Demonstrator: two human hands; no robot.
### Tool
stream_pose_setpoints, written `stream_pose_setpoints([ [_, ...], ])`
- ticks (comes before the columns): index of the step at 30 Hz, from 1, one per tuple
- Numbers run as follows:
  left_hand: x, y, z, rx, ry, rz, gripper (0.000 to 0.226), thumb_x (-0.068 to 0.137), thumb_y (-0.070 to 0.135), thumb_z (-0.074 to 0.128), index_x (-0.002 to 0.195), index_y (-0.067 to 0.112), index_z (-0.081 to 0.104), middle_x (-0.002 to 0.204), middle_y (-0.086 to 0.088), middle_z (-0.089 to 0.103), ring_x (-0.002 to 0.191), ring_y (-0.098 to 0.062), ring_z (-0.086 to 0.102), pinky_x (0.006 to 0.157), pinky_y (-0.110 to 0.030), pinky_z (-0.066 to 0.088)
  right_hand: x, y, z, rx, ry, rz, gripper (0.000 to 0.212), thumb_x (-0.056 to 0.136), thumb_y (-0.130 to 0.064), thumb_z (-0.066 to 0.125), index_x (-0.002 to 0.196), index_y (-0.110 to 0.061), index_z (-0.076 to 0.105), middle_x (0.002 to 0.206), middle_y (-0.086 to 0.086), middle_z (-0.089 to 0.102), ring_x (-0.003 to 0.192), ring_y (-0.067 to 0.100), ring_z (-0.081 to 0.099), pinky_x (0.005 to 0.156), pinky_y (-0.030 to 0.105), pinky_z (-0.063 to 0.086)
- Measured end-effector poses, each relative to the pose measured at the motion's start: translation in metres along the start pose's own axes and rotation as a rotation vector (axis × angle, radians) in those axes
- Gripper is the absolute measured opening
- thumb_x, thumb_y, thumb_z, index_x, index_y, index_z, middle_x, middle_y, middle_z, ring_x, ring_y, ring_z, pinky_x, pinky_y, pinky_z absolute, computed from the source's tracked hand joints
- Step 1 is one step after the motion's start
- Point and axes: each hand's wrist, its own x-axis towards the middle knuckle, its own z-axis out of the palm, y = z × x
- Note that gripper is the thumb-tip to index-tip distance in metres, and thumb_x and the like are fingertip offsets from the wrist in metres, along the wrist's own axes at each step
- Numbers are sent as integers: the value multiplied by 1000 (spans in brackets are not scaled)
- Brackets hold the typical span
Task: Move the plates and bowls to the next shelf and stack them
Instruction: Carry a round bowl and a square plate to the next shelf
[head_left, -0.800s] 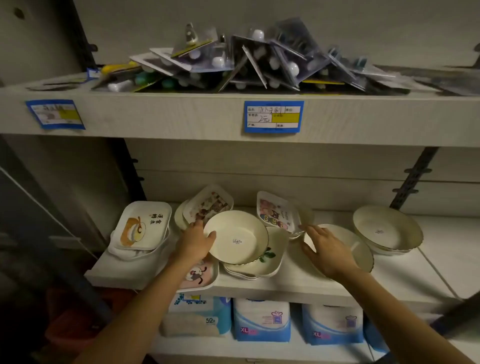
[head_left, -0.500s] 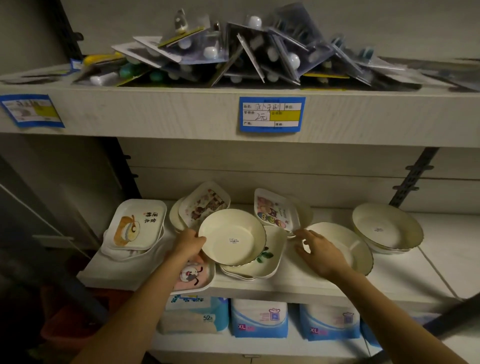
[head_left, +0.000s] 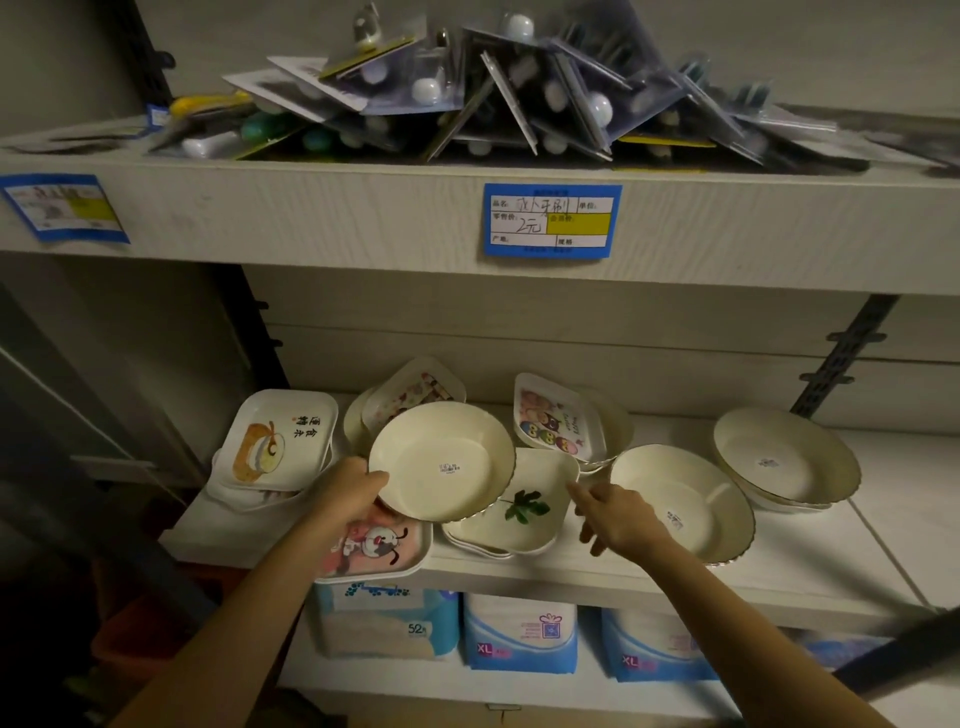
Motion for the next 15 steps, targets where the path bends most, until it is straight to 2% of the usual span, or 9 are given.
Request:
stream_pose_setpoints([
  [3, -5, -9, -12, -37, 21, -5, 23, 88, 10, 48, 102, -6, 57, 90, -22, 65, 82, -40, 68, 82, -54, 54, 6, -3, 11, -50, -30, 86, 58, 91, -58, 33, 113, -10, 56, 92, 6, 67, 57, 10, 61, 74, 31, 53],
  [5, -8, -14, -18, -99, 21, -27, 26, 88, 6, 48, 108, -9, 56, 88, -22, 64, 79, -41, 68, 80, -54, 56, 7, -5, 18, -33, -8, 121, 58, 88, -60, 39, 118, -13, 53, 99, 6, 65, 72, 16, 65, 78, 34, 54],
  [7, -10, -19, -22, -132, 29, -41, 26, 89, 3, 48, 110, -11, 55, 85, -20, 62, 73, -37, 67, 65, -43, 61, 8, -7, 23, -4, 3, 122, 54, 89, -55, 43, 122, -13, 52, 112, 9, 64, 95, 23, 63, 89, 38, 52],
  [9, -15, -20, -24, -112, 47, -43, 24, 89, 2, 47, 108, -10, 55, 82, -15, 60, 66, -27, 62, 44, -26, 57, 8, -11, 24, -35, 9, 127, 45, 92, -47, 43, 119, -12, 54, 115, 10, 63, 96, 22, 58, 87, 34, 49],
  [10, -19, -21, -25, -107, 51, -45, 23, 90, 2, 46, 108, -8, 55, 83, -15, 59, 64, -24, 61, 40, -22, 54, 9, -12, 25, -58, 21, 131, 42, 93, -44, 42, 117, -12, 56, 114, 10, 64, 95, 22, 58, 85, 33, 49],
  [13, -21, -26, -27, -100, 64, -33, 24, 90, 3, 46, 109, -7, 56, 90, -17, 59, 62, -23, 60, 40, -22, 52, 8, -15, 25, -99, 61, 128, 37, 95, -38, 40, 116, -12, 55, 114, 9, 64, 103, 25, 60, 89, 35, 50],
  [15, -21, -30, -30, -99, 76, -29, 23, 89, 3, 47, 107, -6, 57, 86, -15, 60, 57, -22, 62, 45, -26, 54, 7, -16, 26, -119, 71, 119, 35, 96, -34, 39, 116, -10, 56, 114, 11, 63, 104, 25, 60, 89, 35, 49],
])
